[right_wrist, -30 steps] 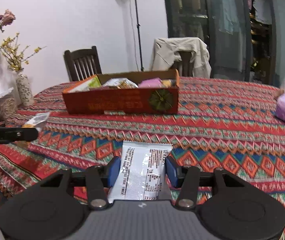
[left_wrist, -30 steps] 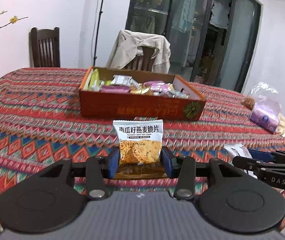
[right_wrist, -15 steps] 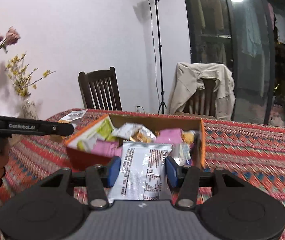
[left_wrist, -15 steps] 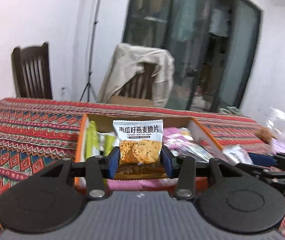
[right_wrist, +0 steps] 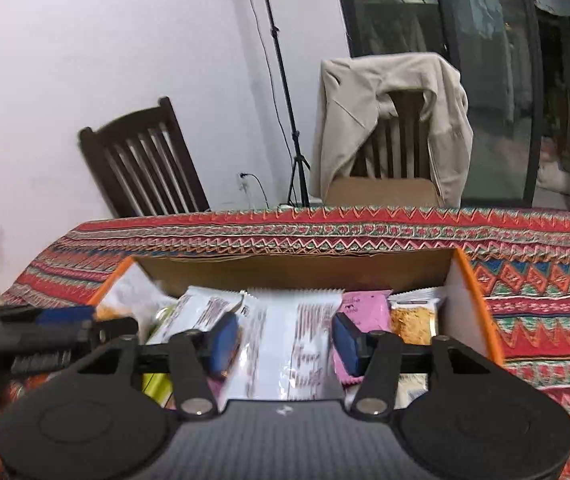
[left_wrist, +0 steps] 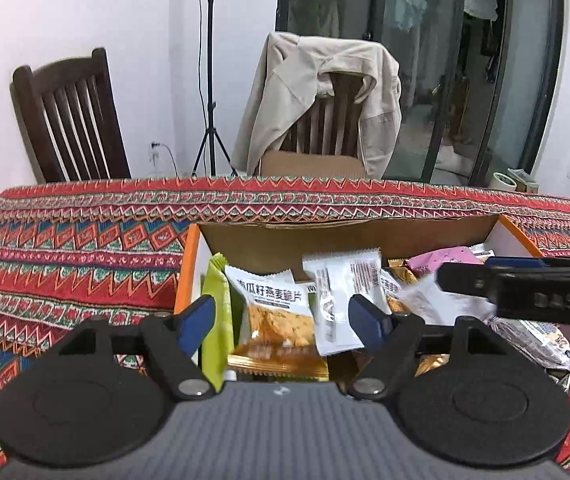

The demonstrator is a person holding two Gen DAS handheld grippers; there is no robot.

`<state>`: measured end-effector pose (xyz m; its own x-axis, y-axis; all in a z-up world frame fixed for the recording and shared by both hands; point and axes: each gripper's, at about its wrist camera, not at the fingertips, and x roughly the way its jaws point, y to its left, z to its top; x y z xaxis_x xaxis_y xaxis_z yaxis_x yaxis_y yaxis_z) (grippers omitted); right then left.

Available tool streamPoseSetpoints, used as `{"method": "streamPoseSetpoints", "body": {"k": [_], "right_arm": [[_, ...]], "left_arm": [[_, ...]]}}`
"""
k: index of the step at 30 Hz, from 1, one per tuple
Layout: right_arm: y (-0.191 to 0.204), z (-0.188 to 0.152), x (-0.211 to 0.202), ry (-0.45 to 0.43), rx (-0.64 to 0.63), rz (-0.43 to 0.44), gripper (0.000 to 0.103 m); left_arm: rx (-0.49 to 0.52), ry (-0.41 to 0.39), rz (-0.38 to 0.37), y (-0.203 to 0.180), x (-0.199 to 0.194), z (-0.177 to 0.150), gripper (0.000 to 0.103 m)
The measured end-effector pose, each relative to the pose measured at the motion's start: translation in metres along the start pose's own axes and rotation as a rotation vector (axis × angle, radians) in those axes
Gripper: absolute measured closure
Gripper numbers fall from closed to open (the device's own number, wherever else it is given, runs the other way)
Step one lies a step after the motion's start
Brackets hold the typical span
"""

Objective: Organize snacks

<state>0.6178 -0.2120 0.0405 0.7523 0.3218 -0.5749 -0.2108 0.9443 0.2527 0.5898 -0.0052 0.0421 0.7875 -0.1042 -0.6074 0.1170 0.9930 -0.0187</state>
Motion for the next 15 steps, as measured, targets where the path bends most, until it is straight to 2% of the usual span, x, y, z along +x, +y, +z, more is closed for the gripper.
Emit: {"method": "streamPoseSetpoints", "body": {"k": [3,4,6,9,11,15], "right_arm": [[-0.001,-0.001,0.007,-0.008,-0.001,-0.025,0.033],[-0.002,-0.002,0.005,-0.023,0.005,-0.032,0.023],[-0.006,-0.002,0.003,-0.042,0.009,-0.059,0.012],[-0.010,-0.008,0.004,-0.038,-0.022,-0.130,0.012],[-0.017,-0.011,0.001,-0.018,0.026,-0.105,0.012],[-0.018,-0.016,-0.005,-0.030,0.036,-0.141,0.012]], "left_arm": [[0.005,-0.002,-0.002,0.003,0.003,-0.006,0.026],[0.007,0.003,0.007,0.005,0.005,-0.009,0.026],[0.000,0.003,-0.005,0.008,0.005,-0.014,0.027],[0.014,-0.012,0.004,0.005,0.003,-0.018,0.026],[0.031,-0.016,0.012,0.003,0.004,-0.019,0.026],[0.020,-0.004,-0.009,0.004,0.001,-0.018,0.026]]}}
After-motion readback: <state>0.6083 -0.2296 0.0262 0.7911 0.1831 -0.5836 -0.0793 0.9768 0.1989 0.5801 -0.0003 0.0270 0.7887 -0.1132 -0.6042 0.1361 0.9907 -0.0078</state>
